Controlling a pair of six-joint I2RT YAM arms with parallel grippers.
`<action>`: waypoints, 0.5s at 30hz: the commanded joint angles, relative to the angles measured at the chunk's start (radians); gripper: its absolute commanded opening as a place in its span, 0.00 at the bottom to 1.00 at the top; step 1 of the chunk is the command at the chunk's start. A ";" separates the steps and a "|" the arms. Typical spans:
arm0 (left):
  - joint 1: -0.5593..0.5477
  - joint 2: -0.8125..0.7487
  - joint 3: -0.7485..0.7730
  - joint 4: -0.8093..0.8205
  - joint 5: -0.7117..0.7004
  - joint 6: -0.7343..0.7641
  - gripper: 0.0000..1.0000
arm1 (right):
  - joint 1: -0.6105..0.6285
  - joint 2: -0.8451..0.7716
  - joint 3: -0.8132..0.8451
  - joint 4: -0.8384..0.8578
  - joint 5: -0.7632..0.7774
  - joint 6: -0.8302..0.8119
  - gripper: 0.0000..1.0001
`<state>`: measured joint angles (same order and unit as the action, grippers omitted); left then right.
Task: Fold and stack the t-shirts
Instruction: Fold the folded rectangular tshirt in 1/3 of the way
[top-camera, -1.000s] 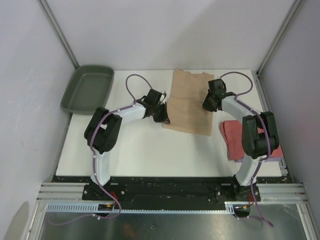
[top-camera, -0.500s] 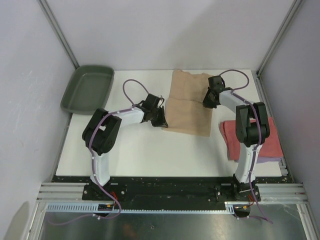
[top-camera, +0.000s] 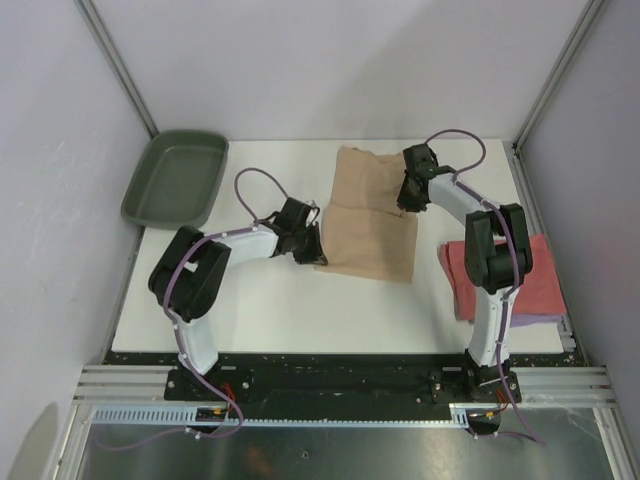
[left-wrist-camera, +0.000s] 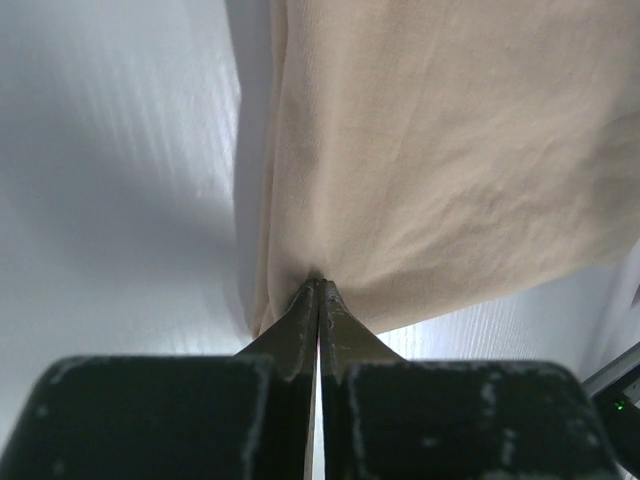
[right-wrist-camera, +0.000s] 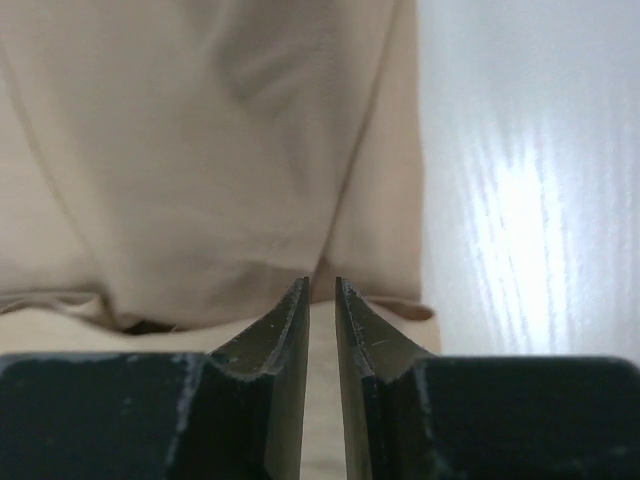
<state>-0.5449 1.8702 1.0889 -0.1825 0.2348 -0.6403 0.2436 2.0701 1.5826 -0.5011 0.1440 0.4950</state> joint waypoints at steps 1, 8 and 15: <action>-0.005 -0.090 -0.107 -0.050 -0.056 -0.015 0.00 | 0.045 -0.147 -0.007 -0.037 0.010 -0.008 0.22; -0.040 -0.265 -0.317 -0.010 -0.077 -0.075 0.00 | 0.179 -0.288 -0.177 -0.029 -0.018 0.036 0.22; -0.103 -0.445 -0.470 0.007 -0.101 -0.141 0.00 | 0.313 -0.340 -0.301 0.021 -0.072 0.099 0.22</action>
<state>-0.6144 1.5204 0.6880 -0.1440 0.1768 -0.7345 0.5003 1.7618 1.3209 -0.5102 0.1081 0.5453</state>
